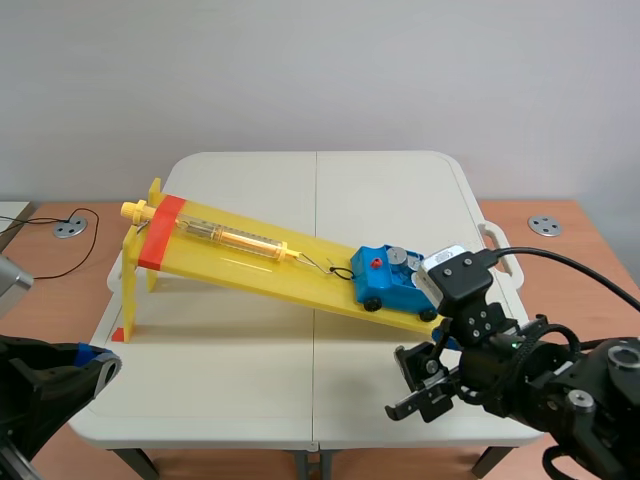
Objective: Place the four metal weights on the blue cart on the ramp.
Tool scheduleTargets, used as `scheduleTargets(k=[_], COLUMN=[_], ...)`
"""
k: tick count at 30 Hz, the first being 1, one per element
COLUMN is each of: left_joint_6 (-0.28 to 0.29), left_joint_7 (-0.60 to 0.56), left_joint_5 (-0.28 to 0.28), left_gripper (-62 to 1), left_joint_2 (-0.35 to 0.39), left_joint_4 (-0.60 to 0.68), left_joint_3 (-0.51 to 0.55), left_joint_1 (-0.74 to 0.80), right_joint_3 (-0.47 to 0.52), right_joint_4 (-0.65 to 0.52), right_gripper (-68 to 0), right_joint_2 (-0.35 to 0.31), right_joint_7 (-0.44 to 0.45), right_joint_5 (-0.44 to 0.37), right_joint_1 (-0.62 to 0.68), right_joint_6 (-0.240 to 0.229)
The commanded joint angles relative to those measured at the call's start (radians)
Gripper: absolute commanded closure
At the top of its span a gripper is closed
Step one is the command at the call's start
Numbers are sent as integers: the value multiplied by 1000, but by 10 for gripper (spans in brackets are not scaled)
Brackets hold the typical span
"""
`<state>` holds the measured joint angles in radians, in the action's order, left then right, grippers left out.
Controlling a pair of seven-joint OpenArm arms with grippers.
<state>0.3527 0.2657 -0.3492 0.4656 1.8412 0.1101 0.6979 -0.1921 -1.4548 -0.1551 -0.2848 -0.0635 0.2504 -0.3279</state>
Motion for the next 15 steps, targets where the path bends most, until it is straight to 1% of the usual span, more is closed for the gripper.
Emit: scheduleTargets(k=[1,8,15], left_joint_6=[18,18,18], left_joint_7=[-85,-85,-85], left_joint_5=[-77,-77,-77], left_gripper=[-40,-40,-40], left_joint_2=[-19,-19,-19], left_joint_4=[72,72,72], left_joint_3=[14,14,14], left_joint_1=[-20,-20,-20], right_joint_3=[14,-26,-29], right_joint_4=[-55,21,73], right_gripper=[-307,-305,-303], right_joint_2=[-16,-16,0], right_joint_7=[146,167,183], right_joint_5=[-13,1,9], right_joint_1=[-72,-121,-149], right_joint_6=[53,58,74])
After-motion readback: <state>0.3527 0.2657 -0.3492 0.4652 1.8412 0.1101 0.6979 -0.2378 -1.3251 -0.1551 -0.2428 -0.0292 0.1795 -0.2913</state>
